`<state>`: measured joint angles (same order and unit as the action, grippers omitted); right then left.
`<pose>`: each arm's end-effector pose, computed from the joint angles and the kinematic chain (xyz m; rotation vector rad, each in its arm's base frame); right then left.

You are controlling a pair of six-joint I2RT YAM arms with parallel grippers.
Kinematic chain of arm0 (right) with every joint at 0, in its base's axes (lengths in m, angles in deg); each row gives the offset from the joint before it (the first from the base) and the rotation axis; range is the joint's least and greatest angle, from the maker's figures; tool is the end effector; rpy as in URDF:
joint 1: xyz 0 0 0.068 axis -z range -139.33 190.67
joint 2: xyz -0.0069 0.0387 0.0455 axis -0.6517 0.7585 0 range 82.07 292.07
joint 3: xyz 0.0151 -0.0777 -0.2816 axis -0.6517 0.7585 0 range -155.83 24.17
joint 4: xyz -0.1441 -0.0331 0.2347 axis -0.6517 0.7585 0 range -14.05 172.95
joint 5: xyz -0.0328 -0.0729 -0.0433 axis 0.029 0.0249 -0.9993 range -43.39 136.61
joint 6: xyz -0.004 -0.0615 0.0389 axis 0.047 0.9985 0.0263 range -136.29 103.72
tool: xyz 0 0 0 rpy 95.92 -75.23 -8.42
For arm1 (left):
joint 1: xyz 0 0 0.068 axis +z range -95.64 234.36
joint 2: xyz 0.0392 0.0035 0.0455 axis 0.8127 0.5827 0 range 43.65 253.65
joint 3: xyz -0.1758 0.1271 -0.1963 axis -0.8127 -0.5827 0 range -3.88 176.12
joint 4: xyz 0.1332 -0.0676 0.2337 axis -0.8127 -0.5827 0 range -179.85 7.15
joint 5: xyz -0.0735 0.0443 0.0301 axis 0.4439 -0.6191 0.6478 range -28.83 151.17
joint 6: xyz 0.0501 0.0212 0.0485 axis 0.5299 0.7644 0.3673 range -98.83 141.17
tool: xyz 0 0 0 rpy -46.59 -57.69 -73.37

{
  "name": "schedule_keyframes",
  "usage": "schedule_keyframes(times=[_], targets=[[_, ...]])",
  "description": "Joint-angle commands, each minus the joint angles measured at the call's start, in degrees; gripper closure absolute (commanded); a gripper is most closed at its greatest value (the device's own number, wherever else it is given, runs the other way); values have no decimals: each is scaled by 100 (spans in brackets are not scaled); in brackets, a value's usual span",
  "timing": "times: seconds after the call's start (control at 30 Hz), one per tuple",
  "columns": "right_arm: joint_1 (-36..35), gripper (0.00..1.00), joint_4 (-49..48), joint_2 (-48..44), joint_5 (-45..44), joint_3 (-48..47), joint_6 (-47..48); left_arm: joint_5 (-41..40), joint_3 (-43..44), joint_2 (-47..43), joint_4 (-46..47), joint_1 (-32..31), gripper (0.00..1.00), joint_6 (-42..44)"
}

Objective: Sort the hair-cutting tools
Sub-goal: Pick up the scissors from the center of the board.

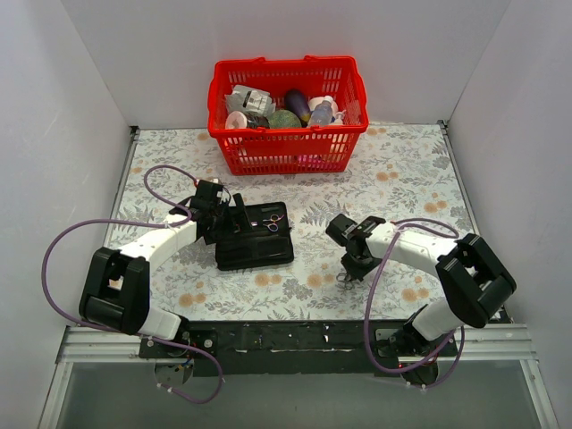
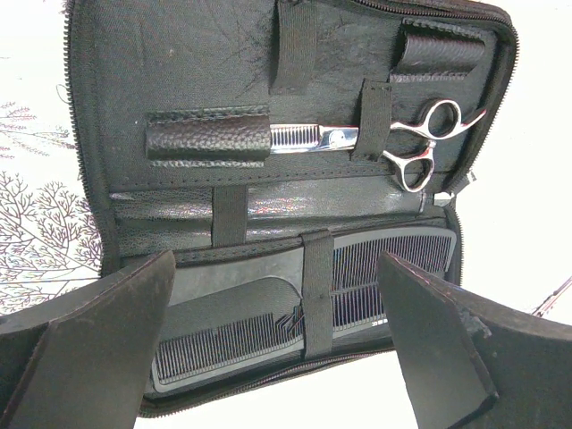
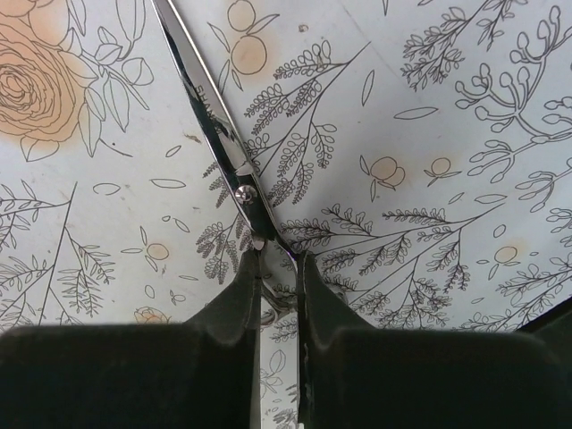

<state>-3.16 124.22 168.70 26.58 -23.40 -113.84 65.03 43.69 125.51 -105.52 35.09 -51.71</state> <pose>0.1951 0.1585 0.1481 1.2730 2.4879 -0.1017 0.2849 -0.1039 0.1843 -1.2009 2.4369 -0.6439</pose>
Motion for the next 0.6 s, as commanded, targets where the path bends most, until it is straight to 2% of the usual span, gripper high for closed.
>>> schedule_keyframes(times=[0.0, 0.27, 0.47, 0.57], targets=[[-37, 99, 95, 275, 465, 494, -70, -122, -29, -311, -44, -33, 2, 11], [-134, 99, 543, 328, -70, 83, 456, -245, -2, -347, -79, -33, 2, 37], [-213, 99, 762, -137, -887, -331, 1396, -307, 33, -399, -97, -33, 2, 46], [-213, 99, 912, -269, -1248, -770, 2151, -489, 42, -391, -105, -33, 2, 46]])
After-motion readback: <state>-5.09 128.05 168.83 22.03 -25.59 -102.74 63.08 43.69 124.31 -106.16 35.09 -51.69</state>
